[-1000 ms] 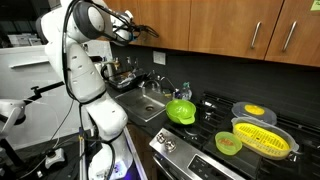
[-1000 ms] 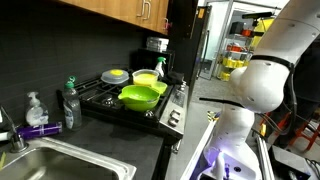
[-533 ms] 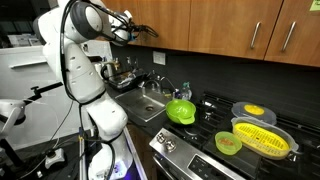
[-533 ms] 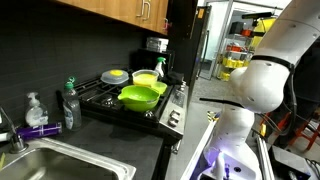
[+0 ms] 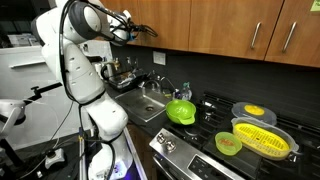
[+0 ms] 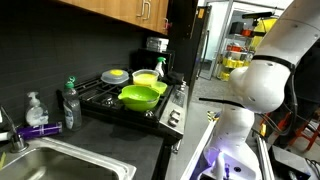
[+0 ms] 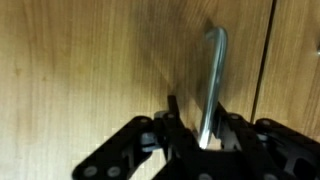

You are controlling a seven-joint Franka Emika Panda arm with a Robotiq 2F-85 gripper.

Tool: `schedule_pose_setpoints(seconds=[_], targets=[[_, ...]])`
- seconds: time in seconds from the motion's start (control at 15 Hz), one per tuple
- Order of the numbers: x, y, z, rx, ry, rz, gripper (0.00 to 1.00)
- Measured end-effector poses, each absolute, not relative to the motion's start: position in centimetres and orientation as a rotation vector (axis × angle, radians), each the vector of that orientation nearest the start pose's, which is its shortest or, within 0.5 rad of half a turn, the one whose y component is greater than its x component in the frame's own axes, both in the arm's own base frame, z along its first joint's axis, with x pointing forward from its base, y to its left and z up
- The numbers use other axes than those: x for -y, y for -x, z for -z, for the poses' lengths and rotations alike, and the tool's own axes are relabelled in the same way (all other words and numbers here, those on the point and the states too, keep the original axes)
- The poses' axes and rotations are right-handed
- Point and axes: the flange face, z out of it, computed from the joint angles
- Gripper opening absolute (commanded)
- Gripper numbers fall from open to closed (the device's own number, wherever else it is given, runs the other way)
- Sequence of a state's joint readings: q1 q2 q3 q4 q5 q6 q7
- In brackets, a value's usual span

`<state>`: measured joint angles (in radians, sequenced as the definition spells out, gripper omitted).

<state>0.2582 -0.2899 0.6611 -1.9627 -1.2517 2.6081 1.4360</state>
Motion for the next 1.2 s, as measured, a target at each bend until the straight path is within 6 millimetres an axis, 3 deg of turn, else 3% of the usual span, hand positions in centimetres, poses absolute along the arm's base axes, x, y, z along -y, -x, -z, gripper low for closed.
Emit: schedule_pose_setpoints(seconds=[1.2], targets=[[-47.38, -26.96, -65.63, 0.501, 2.266, 1.856, 0.03]])
